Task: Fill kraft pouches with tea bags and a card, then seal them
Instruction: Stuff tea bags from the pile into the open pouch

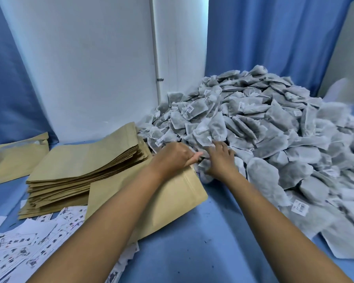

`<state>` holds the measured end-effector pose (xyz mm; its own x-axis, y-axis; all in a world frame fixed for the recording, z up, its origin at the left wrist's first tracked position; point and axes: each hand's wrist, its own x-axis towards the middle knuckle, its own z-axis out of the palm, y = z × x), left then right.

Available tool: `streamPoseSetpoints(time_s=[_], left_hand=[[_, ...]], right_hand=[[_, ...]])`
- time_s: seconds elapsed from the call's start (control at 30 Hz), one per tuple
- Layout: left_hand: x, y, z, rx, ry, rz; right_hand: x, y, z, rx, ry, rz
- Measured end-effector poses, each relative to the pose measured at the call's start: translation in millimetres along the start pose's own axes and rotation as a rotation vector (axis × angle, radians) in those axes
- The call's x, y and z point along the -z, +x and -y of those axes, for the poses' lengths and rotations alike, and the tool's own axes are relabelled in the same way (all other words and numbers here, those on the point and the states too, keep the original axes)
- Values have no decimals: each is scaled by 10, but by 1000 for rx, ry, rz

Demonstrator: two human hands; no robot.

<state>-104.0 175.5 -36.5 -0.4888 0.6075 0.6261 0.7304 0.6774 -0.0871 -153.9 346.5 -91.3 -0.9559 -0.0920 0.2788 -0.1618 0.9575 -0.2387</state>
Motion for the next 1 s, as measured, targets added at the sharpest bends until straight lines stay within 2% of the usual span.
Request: streamPoseSetpoints(time_s=[0.07,0.17,0.27,0.37,0.4,0.43,0.47,0.5,0.53,0.57,0.6,0.63,0.7,0.77,0.8,0.87,0.9,0.97,1.0], left_hand=[[-55,67,-46,21,7,65],[-133,90,-59,13,-23,41],[-180,55,-88,-3,-68,-17],[-225,23,-55,38,-72,-15],[-246,8,-31,50,-82,-26],[-270,-13,-1,66,-105,-45],[-281,-37,19,89,-137,-68],[-285,-62,35,114,-164,-97],[-287,-86,52,139,-185,-136],[-290,-102,70,165,-207,-184],[-287,-109,81,198,-234,-240],[-278,-112,95,241,-268,-301],[-265,-111,133,335,-333,-406],[-263,-129,168,370,-357,-447],[-261,-134,159,357,-357,-441],[-274,-108,68,275,-332,-402],[-296,-72,-3,218,-316,-380],[-364,6,-103,162,-303,-344],[-381,33,-108,170,-307,-343]], right_hand=[[-71,-2,-189,-31,-183,55],[-155,24,-224,-95,-137,47],[-174,31,-242,-93,10,-44],[-110,9,-175,-35,-35,-122],[-69,7,-136,-44,47,-188],[6,-9,-76,-95,236,-252],[90,-43,-22,-165,577,-315],[195,-75,27,-227,1019,-307],[275,-110,62,-284,1400,-218],[326,-154,75,-306,1681,-63],[362,-189,82,-342,1802,112],[373,-218,74,-358,1802,258],[359,-263,61,-365,1693,410],[324,-290,45,-370,1552,470],[331,-326,82,-344,1380,495],[298,-337,192,-172,944,498],[270,-334,272,-59,815,491],[269,-344,445,41,744,474],[279,-344,465,63,808,534]])
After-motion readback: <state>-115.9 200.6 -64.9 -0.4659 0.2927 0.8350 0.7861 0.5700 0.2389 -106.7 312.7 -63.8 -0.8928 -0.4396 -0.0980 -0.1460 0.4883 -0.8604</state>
